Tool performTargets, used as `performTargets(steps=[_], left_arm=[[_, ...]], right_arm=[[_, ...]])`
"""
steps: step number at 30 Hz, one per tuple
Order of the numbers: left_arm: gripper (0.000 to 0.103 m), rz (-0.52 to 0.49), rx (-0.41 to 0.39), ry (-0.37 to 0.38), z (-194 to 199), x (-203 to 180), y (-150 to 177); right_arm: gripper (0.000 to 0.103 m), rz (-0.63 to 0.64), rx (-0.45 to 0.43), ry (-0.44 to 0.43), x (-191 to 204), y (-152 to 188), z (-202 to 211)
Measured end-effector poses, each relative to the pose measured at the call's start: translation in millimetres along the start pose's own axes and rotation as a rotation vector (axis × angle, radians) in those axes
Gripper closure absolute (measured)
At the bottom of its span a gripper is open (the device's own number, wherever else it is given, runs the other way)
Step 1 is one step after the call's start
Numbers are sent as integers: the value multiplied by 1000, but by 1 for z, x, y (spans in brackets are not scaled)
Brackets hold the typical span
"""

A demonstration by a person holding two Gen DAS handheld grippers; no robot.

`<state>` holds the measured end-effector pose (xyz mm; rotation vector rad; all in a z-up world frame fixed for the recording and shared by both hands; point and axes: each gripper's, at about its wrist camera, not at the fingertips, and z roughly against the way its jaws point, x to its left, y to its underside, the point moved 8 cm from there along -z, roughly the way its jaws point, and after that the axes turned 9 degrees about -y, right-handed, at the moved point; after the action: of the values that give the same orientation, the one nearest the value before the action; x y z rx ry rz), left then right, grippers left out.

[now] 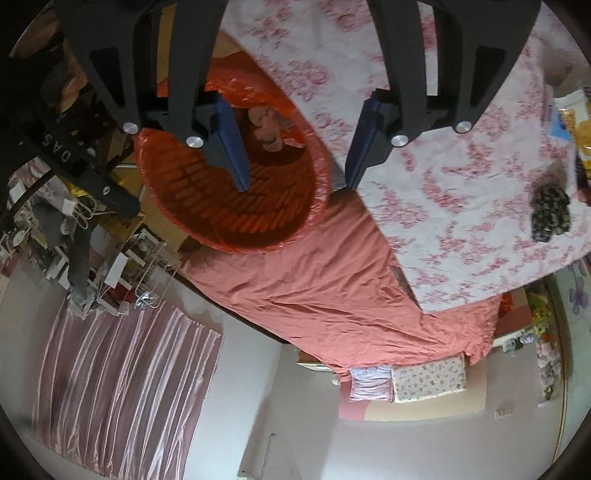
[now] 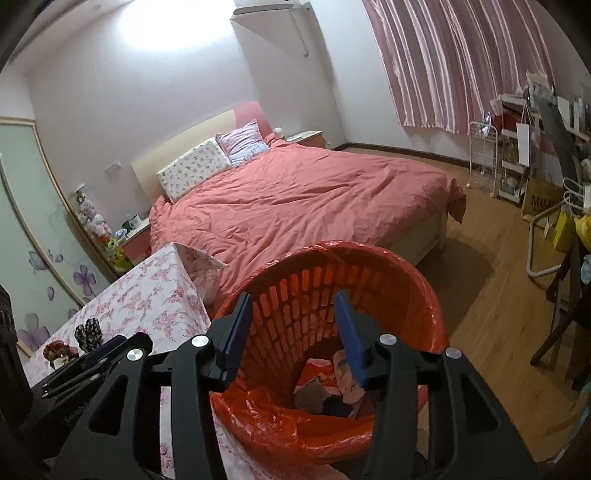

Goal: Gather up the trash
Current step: 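Return both open tools to the items on the bed, then grasp the white tissue with the left tool while the right tool grasps the snack wrapper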

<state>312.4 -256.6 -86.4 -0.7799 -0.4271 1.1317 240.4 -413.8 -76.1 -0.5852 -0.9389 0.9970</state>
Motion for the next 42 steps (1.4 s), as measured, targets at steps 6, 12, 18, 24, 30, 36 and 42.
performTargets(steps=[6, 12, 18, 24, 30, 36, 42], left_arm=[[42, 16, -5, -83, 22, 40, 14], [41, 81, 12, -165, 41, 101, 32], [37, 167, 16, -277, 66, 173, 53], [31, 272, 20, -443, 91, 264, 82], [29, 436, 50, -534, 103, 346, 103], [29, 495, 69, -482, 89, 365, 100], [38, 499, 110, -481, 68, 367, 108]], right_arm=[[52, 59, 8, -10, 23, 3, 5], [51, 109, 35, -40, 53, 12, 3], [51, 168, 99, -101, 97, 35, -7], [51, 247, 170, -159, 146, 63, -21], [51, 311, 235, -195, 183, 92, -35], [51, 361, 270, -205, 206, 109, -42], [51, 386, 288, -203, 217, 117, -47]])
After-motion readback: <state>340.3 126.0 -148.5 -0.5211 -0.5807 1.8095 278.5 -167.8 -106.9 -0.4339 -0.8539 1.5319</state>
